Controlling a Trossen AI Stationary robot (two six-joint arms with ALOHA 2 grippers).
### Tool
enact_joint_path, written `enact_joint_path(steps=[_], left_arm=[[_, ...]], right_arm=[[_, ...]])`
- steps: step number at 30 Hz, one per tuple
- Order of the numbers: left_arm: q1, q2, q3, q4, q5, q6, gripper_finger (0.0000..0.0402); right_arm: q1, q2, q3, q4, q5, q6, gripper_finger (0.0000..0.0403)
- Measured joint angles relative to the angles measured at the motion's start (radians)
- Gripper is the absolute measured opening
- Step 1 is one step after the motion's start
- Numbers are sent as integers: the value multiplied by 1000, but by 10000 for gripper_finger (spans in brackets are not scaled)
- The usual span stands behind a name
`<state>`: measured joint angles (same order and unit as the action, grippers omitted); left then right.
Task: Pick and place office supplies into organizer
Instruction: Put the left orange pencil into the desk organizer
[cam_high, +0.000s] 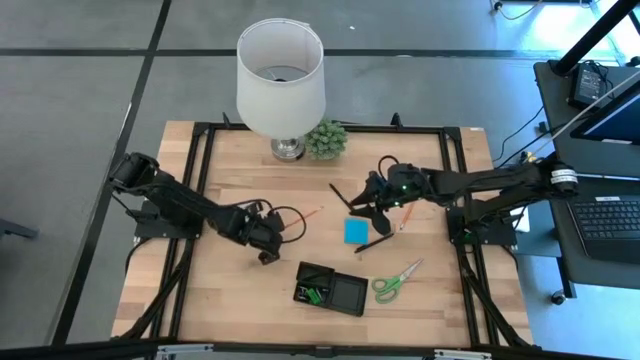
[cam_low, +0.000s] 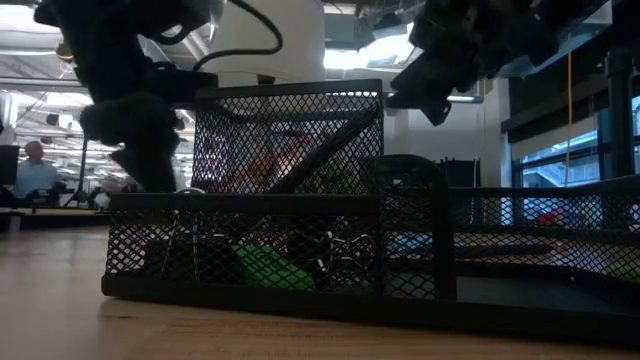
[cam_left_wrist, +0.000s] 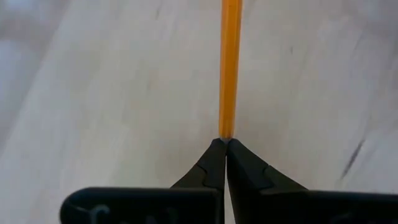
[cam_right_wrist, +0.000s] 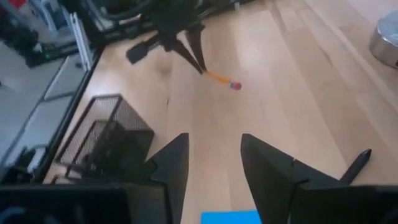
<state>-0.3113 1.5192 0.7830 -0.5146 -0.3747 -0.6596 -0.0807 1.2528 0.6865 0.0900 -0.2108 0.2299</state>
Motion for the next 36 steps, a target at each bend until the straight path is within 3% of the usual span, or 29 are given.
enact_joint_path(steps=[5,12,17,24,36], left_arm=[[25,-1,0,56,-53,134,2],[70,-1,1,127,-68,257,2],[94,-2,1,184,-67,342,2],[111,-2,2,201,-23,388,2],[111,-2,2,213,-24,394,2]], right_arm=[[0,34,0,72,0,21,149],[22,57,0,126,3,-148,149],[43,82,0,135,90,-187,149],[47,89,0,172,176,-187,149],[47,88,0,206,173,-152,149]])
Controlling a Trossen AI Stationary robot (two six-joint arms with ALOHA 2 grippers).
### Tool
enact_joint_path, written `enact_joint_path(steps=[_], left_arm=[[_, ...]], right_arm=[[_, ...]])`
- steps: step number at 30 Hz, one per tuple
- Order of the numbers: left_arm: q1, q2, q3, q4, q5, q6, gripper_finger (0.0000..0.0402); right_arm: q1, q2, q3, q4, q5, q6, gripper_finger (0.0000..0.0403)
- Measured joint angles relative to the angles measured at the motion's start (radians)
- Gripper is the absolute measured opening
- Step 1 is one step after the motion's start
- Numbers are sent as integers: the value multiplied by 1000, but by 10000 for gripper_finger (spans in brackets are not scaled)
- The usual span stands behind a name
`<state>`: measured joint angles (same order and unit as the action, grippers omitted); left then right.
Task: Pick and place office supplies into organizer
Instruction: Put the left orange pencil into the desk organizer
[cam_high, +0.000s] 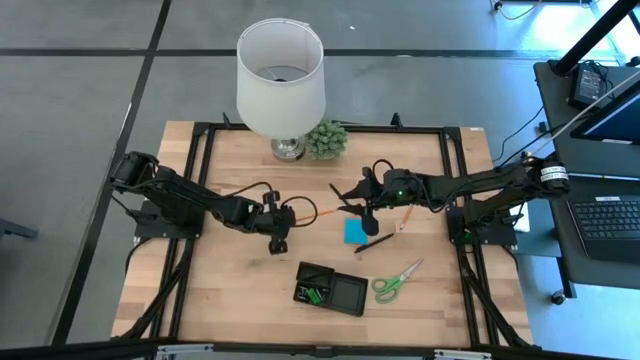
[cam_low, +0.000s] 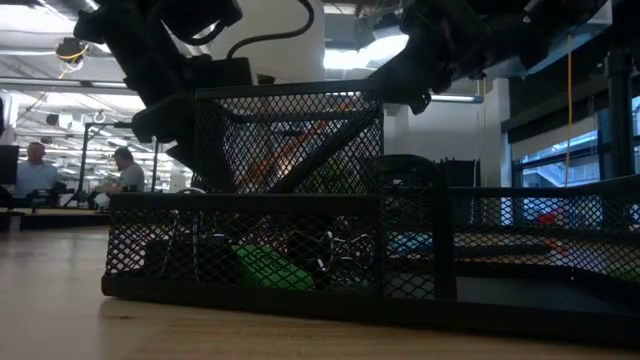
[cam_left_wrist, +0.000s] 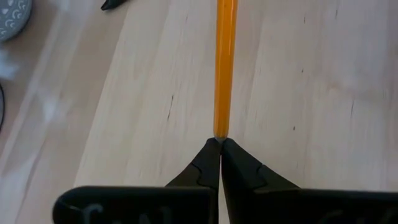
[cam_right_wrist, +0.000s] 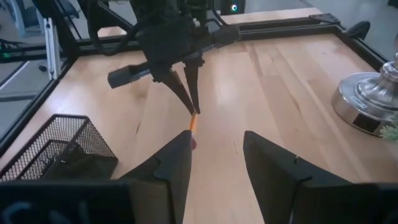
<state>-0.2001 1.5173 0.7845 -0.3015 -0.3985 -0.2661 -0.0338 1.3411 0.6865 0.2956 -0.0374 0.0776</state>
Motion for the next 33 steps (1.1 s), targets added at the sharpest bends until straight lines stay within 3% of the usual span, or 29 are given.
enact_joint_path(steps=[33], left_arm=[[26,0,0,67,0,19,2]], right_arm=[[11,50,0,59,-43,75,148]])
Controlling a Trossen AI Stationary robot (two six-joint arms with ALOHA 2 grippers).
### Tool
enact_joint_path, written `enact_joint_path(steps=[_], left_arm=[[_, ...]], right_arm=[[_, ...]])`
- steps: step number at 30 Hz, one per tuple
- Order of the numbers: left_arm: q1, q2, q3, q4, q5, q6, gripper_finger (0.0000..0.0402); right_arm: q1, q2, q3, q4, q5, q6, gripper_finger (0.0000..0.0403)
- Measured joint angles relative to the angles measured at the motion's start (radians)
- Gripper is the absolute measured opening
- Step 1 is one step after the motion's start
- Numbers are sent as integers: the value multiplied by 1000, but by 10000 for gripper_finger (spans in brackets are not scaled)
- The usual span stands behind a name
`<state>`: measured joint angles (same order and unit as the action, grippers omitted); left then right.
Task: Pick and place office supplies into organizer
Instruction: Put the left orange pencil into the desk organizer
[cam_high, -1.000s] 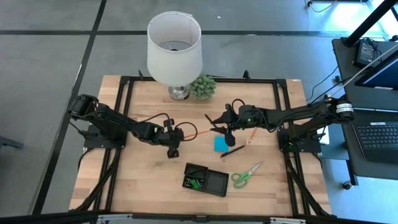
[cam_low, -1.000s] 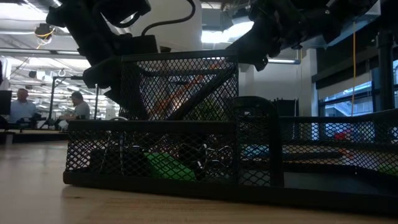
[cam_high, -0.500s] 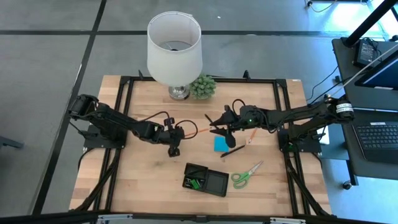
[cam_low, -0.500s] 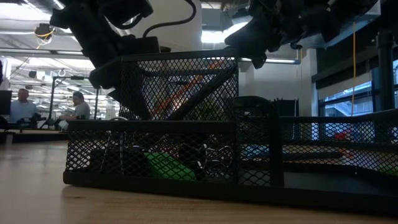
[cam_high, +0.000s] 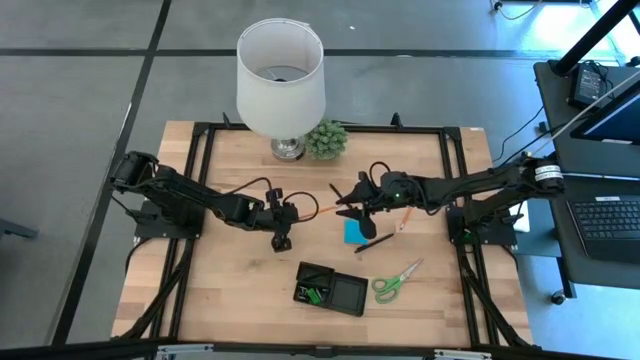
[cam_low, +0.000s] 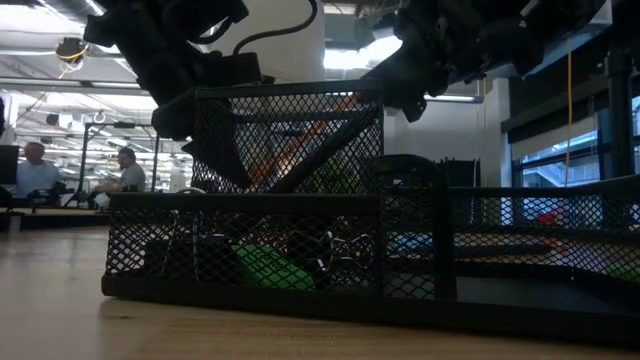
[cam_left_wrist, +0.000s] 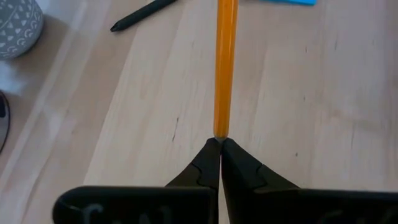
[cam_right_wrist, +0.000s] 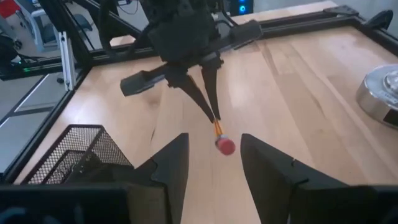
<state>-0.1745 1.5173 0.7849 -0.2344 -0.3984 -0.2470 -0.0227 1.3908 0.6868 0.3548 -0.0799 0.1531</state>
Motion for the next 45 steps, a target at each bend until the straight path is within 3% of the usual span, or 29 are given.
enact_joint_path(steps=[16,22,30,35,45], left_arm=[[0,0,0,-1,15,-1,2],[0,0,0,-2,5,-4,4],[0,0,0,-8,67,-53,65],[-4,0,0,-71,164,-171,105],[-36,0,0,-217,204,-416,144]], right_arm=[[0,7,0,36,0,-1,43],[-1,7,0,37,0,-1,23],[0,7,21,8,-5,-4,23],[1,7,113,-198,-6,-58,23],[14,7,363,-671,-55,-132,22]])
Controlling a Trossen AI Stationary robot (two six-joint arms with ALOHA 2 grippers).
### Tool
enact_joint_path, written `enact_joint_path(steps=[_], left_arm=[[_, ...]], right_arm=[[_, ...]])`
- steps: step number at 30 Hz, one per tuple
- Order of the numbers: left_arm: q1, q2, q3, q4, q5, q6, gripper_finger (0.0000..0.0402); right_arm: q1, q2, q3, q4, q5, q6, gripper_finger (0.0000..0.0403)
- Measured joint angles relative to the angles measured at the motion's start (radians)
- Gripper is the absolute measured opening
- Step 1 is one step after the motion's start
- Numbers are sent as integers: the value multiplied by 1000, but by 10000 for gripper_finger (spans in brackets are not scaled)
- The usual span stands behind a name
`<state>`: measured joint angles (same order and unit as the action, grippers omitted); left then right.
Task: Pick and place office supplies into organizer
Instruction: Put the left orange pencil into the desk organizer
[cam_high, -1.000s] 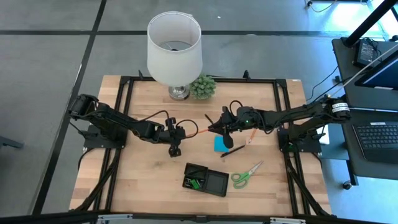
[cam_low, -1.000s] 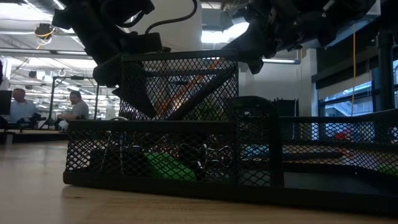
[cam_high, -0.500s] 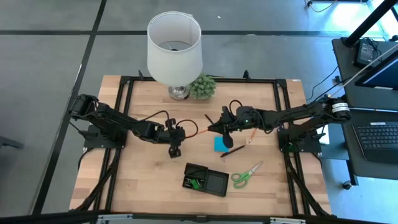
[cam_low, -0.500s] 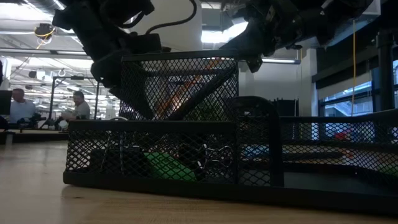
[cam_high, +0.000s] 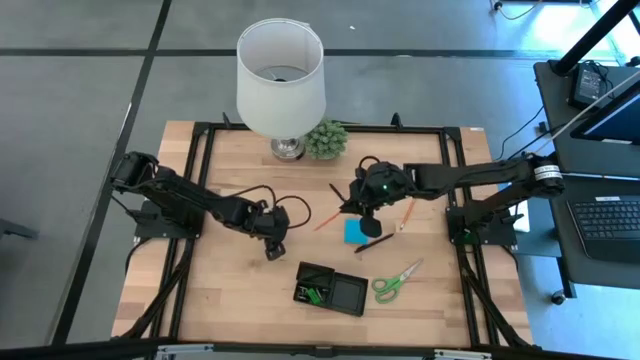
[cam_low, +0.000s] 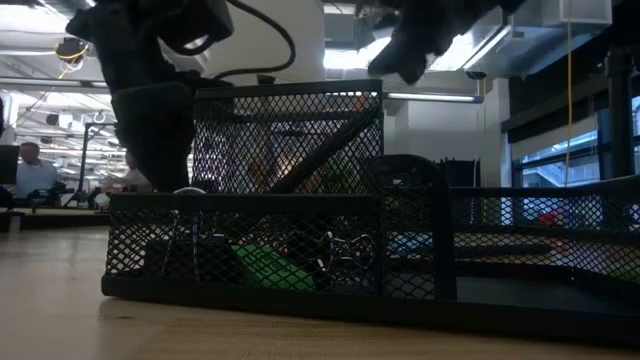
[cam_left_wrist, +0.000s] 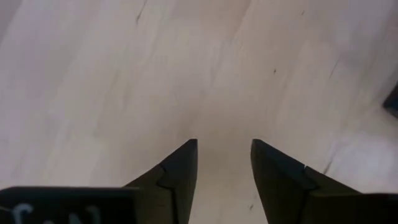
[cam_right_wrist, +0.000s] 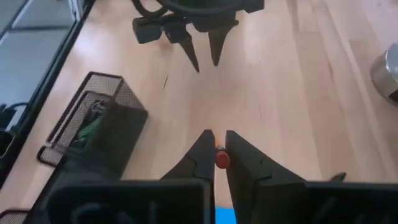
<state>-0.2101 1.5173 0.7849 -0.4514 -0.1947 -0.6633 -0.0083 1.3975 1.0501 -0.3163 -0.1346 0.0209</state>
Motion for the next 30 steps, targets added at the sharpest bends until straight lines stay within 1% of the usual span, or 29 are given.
enact_joint_path(steps=[4,6,9,12,14,16,19,25,27,30], left_arm=[[-16,0,0,-23,-30,-39,144],[-20,0,-2,-25,-55,-41,142],[-20,0,-10,-27,-82,-84,139],[-20,2,-10,-23,-87,-109,136],[-20,2,-10,-25,-104,-106,135],[-20,2,-10,-24,-130,-85,133],[-20,2,-10,-24,-163,-60,132],[-17,3,-10,-24,-171,-2,132],[-17,3,-10,-24,-171,29,132],[-17,3,-10,-21,-172,60,132]], right_arm=[[39,0,110,-119,0,-25,22],[66,0,157,-146,1,-26,22],[112,0,213,-194,2,-24,22],[162,0,253,-224,3,30,22],[205,0,261,-224,24,86,22],[254,0,262,-223,72,138,22],[324,6,263,-218,194,208,22],[420,17,264,-179,401,354,27],[439,33,264,-167,451,384,29],[461,73,264,-163,472,427,24]])
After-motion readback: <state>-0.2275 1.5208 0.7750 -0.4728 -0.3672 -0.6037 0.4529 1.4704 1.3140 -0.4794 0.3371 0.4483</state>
